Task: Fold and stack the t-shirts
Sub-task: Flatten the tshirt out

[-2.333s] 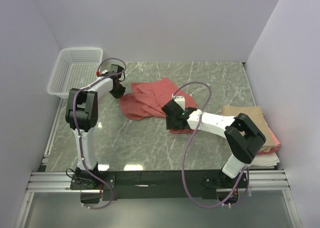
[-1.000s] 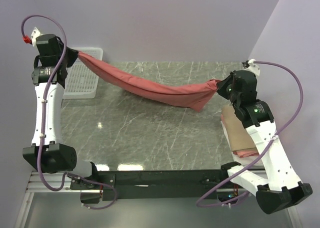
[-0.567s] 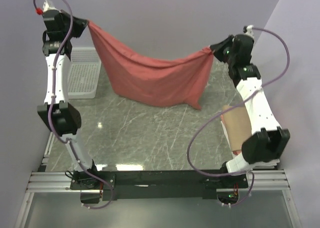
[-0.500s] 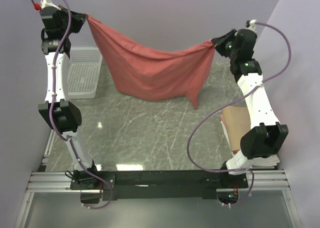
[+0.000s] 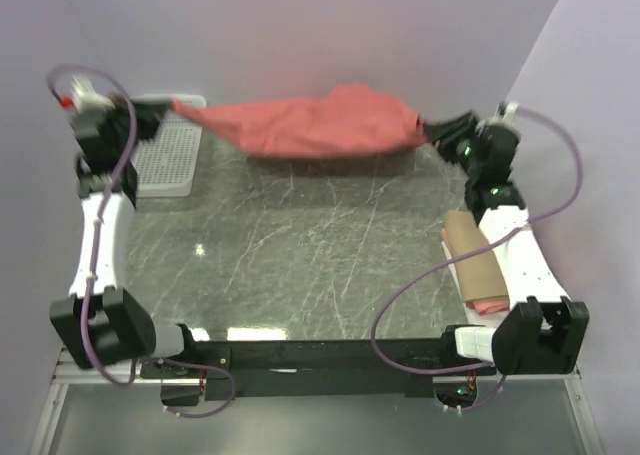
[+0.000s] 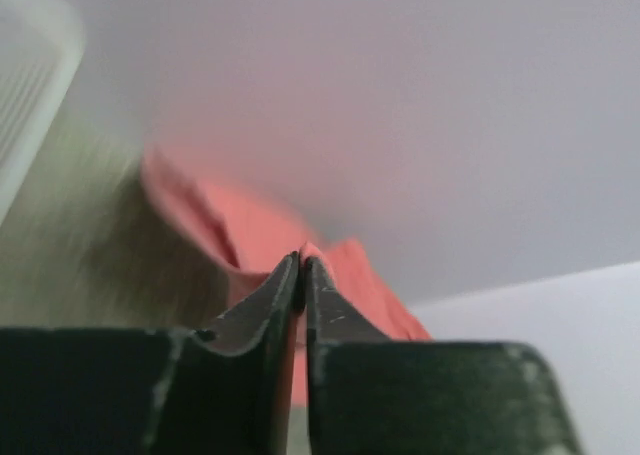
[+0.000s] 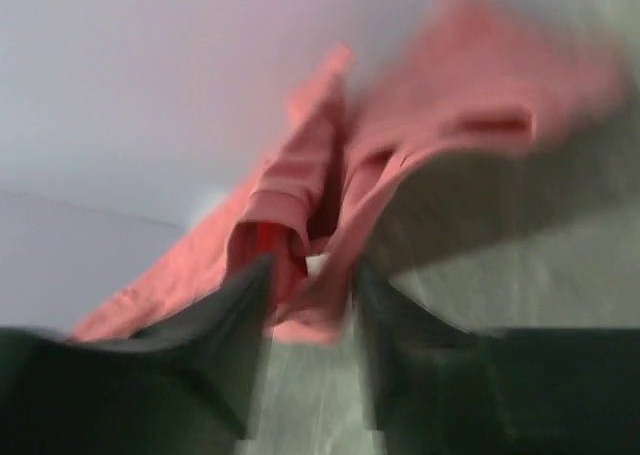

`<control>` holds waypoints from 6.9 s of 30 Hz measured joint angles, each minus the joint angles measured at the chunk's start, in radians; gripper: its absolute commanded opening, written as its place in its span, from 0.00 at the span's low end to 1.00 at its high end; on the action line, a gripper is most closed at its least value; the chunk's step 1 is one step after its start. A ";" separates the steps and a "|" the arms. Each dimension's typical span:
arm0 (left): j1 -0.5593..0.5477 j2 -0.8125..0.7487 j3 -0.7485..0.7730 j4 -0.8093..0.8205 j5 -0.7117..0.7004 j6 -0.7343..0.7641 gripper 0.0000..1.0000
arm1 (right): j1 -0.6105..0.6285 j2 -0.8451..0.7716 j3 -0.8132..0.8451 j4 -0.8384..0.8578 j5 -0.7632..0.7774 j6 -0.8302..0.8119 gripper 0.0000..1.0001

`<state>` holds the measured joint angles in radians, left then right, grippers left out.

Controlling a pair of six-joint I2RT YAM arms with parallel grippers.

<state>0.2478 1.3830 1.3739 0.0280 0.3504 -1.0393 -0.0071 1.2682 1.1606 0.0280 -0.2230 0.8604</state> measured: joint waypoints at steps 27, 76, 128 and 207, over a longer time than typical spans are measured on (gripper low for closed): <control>-0.199 0.022 -0.479 -0.369 -0.432 -0.007 0.38 | 0.327 0.394 0.005 -0.245 0.235 -0.159 0.61; -0.171 0.333 -0.376 -0.385 -0.504 -0.166 0.01 | 0.334 0.496 0.055 -0.298 0.193 -0.215 0.60; 0.125 -0.157 -0.708 -0.460 -0.151 0.242 0.01 | 0.452 1.287 1.202 -0.515 0.195 -0.680 0.59; 0.125 -0.109 -0.708 -0.438 -0.090 0.260 0.01 | 0.668 1.155 0.950 -0.609 0.508 -0.405 0.00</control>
<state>0.3729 1.2739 0.6662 -0.4095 0.2607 -0.7792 0.6613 2.4233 2.1105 -0.5812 0.2848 0.4557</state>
